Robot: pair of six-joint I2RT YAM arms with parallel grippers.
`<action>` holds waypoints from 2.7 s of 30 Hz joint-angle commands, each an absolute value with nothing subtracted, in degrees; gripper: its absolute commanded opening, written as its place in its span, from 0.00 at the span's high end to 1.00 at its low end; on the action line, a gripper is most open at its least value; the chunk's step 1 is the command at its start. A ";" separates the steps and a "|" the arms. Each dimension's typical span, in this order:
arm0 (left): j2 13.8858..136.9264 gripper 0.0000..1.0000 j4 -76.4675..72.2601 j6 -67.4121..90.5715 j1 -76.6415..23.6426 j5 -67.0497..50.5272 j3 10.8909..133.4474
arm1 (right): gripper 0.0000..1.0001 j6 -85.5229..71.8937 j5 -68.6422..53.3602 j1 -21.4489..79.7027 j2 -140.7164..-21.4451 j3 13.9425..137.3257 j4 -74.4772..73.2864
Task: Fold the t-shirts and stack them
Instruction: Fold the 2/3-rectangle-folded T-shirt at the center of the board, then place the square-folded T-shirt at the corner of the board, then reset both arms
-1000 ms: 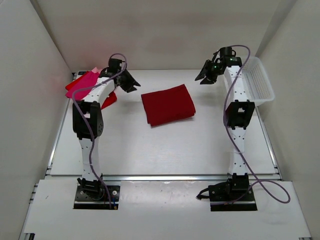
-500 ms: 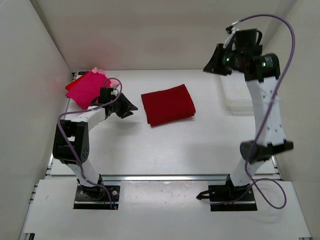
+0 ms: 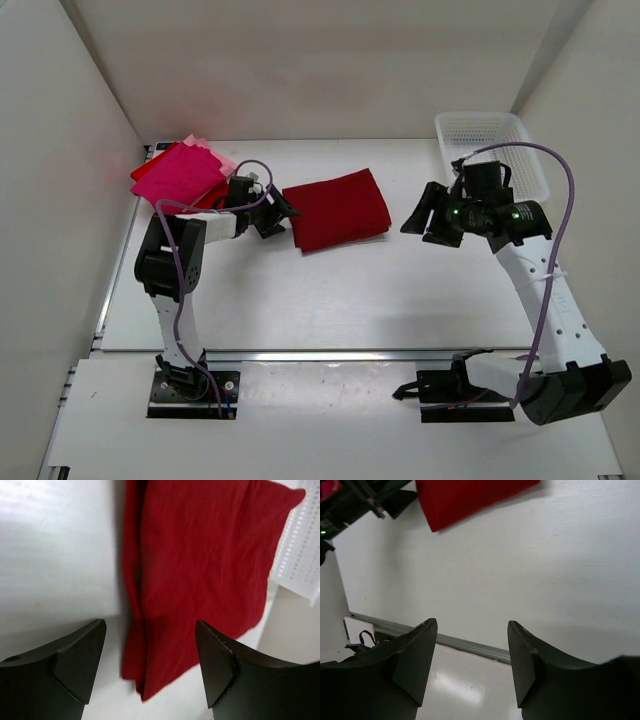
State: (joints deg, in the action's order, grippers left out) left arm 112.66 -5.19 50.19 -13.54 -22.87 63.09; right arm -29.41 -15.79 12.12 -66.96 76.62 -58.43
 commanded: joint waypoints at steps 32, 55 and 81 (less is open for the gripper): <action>137.11 1.00 14.14 53.87 -12.16 -19.51 132.60 | 0.47 -29.88 -34.63 -0.26 -57.22 65.22 -49.14; 104.77 0.52 12.64 53.35 26.90 -12.93 89.20 | 0.47 -32.69 -41.75 1.84 -51.85 54.76 -43.51; 74.81 0.02 36.37 43.86 4.57 -12.30 73.48 | 0.01 -22.07 -21.63 14.30 -52.30 54.84 -53.61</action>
State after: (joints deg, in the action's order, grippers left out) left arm 79.31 30.30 46.94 5.21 -7.73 76.09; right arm -24.99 -26.06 11.35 -53.60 53.98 -52.47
